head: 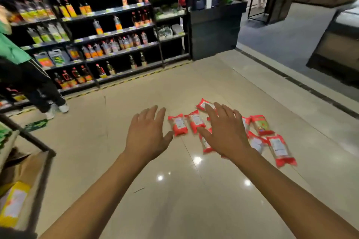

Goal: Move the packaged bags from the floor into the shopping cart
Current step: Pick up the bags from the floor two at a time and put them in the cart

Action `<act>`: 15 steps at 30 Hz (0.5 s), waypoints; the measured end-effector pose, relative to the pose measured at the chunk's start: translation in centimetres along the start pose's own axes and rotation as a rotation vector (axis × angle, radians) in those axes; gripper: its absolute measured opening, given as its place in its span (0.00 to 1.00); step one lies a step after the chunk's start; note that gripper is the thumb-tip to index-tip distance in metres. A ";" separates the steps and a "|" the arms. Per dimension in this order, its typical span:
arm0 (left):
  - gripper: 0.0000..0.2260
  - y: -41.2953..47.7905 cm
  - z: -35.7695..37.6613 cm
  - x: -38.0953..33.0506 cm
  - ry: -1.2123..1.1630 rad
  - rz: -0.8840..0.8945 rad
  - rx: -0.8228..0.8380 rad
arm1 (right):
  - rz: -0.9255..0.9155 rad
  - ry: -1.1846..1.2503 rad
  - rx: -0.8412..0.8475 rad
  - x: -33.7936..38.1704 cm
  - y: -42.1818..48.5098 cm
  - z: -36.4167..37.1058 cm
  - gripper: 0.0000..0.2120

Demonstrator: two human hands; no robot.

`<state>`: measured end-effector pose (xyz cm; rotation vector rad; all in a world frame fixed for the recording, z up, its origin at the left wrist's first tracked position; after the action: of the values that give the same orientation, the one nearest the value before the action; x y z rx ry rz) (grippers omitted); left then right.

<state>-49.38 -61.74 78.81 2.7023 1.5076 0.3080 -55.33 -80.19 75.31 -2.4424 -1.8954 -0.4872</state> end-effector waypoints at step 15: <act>0.34 27.8 14.3 4.2 -0.006 0.123 0.085 | 0.106 -0.120 0.135 -6.0 22.5 11.3 0.34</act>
<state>-21.25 -71.96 68.91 2.8655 1.3868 0.2450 -32.70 -89.57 67.10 -2.5179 -1.7630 -0.2064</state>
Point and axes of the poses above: each hand's wrist, its own y-axis towards the middle knuckle, its own z-axis out of the palm, x = y × z, the point moved 9 cm from there along y, towards the middle knuckle, and after that the axes turned 6 degrees about y, right-handed, at the moved point
